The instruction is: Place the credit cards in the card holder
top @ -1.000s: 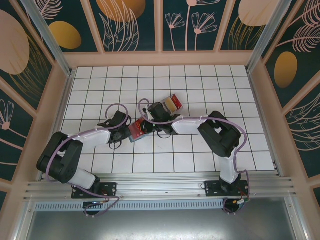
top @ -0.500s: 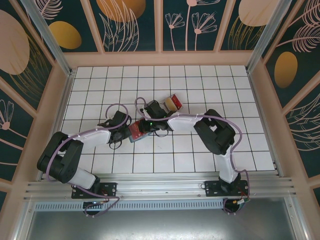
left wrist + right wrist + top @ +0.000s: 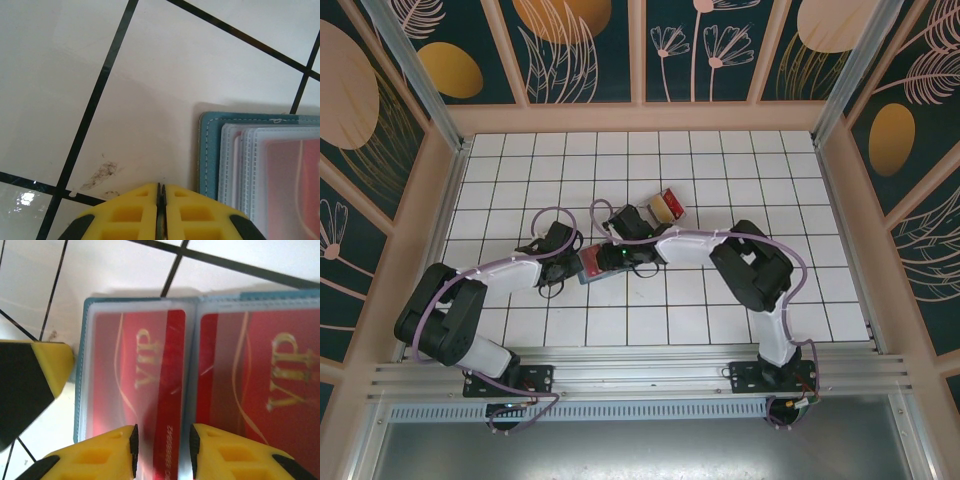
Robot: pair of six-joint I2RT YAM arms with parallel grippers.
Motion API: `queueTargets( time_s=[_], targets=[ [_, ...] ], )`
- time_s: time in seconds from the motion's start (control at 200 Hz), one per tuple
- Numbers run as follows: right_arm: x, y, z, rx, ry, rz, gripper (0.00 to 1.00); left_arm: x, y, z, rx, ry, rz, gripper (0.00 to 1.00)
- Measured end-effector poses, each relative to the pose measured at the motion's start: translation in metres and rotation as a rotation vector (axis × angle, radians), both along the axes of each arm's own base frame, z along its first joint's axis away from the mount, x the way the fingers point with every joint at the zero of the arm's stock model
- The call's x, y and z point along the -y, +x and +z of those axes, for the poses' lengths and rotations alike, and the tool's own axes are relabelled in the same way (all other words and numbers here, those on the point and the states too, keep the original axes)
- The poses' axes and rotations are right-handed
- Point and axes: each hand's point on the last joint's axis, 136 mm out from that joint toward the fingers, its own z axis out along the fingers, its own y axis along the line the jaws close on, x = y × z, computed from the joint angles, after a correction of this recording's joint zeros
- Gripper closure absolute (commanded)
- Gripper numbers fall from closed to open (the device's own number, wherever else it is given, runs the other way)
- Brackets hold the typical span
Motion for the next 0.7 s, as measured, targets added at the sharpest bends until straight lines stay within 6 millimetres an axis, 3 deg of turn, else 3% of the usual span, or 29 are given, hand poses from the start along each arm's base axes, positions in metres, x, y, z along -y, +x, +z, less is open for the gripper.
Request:
queueTargets(
  time_s=[0.28, 0.48, 0.701],
  targets=[
    [0.036, 0.020, 0.026, 0.027, 0.021, -0.081, 0.63, 0.001, 0.001, 0.000, 0.004, -0.003, 0.000, 0.90],
    [0.066, 0.023, 0.013, -0.004, -0.005, -0.134, 0.64, 0.001, 0.002, 0.000, 0.005, -0.004, -0.001, 0.90],
    [0.064, 0.013, 0.008, -0.034, -0.002, -0.113, 0.64, 0.002, 0.002, -0.001, 0.006, -0.005, -0.001, 0.90]
  ],
)
